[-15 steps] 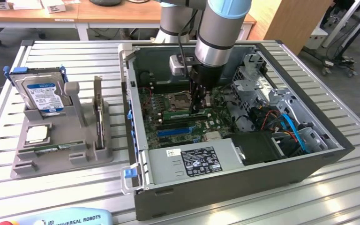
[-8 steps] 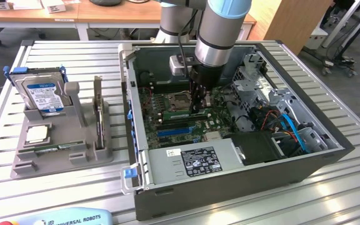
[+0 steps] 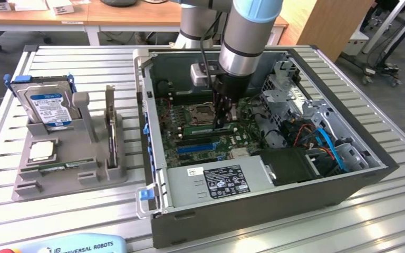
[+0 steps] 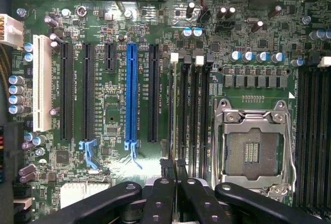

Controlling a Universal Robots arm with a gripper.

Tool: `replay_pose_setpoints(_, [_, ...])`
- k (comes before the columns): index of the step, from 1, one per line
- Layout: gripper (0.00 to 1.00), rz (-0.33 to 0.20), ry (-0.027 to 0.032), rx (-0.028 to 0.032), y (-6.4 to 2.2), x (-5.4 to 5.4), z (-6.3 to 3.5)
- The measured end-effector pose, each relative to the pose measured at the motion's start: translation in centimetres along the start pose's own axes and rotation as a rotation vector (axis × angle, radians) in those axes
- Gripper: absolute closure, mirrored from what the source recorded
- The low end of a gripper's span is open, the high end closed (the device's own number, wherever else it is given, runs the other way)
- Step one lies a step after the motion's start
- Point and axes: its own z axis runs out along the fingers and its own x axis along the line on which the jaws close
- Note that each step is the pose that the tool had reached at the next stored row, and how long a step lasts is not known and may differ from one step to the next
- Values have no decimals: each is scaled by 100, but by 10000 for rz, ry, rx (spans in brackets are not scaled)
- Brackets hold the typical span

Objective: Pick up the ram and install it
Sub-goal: 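Insert the ram into the slot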

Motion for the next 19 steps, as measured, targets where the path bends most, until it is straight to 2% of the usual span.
replay_pose_setpoints(10, [89, 0, 1, 2, 1, 0, 11])
replay_pose_setpoints(11, [88, 1, 0, 2, 1, 0, 11])
replay_pose_setpoints(12, [82, 1, 0, 2, 1, 0, 11])
replay_pose_setpoints(14, [82, 0, 0, 2, 1, 0, 11])
replay_pose_setpoints(15, [75, 1, 1, 2, 0, 0, 11])
replay_pose_setpoints(19, [75, 1, 0, 1, 1, 0, 11])
